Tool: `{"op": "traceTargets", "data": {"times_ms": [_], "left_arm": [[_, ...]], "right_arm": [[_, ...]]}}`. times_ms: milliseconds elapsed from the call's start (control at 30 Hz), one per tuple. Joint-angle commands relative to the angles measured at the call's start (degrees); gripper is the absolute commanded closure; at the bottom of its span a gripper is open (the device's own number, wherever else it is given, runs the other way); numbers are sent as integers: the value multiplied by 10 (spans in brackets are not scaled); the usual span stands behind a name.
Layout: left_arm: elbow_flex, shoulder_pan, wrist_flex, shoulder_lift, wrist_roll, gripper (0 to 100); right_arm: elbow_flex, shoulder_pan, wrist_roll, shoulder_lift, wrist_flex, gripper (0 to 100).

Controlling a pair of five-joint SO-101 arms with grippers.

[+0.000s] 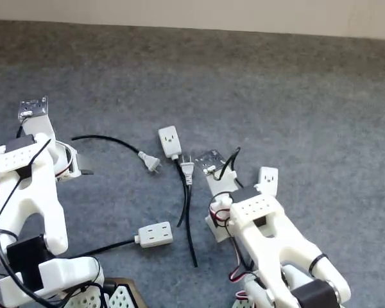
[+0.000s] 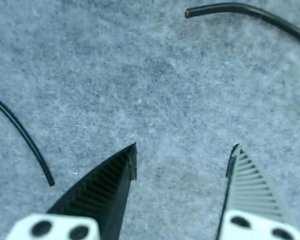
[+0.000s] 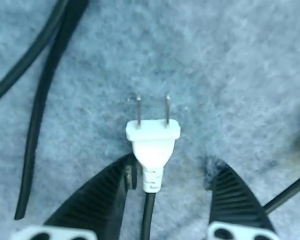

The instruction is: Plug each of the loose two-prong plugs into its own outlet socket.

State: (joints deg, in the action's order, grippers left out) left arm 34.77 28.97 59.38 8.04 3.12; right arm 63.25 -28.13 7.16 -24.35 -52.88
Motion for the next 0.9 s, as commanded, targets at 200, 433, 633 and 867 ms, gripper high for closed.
{"op": "traceTargets", "data": {"times_ms": [200, 433, 633, 867], "left_arm": [[23, 7, -40, 15, -6, 704], [23, 7, -41, 15, -4, 704], [19, 3, -39, 19, -2, 704], [-149, -54, 164, 19, 79, 701]], "right_arm": [[22, -3, -9, 0, 36, 968], [22, -1, -7, 0, 36, 995], [20, 38, 90, -5, 20, 994], [-182, 48, 151, -44, -135, 994]]}}
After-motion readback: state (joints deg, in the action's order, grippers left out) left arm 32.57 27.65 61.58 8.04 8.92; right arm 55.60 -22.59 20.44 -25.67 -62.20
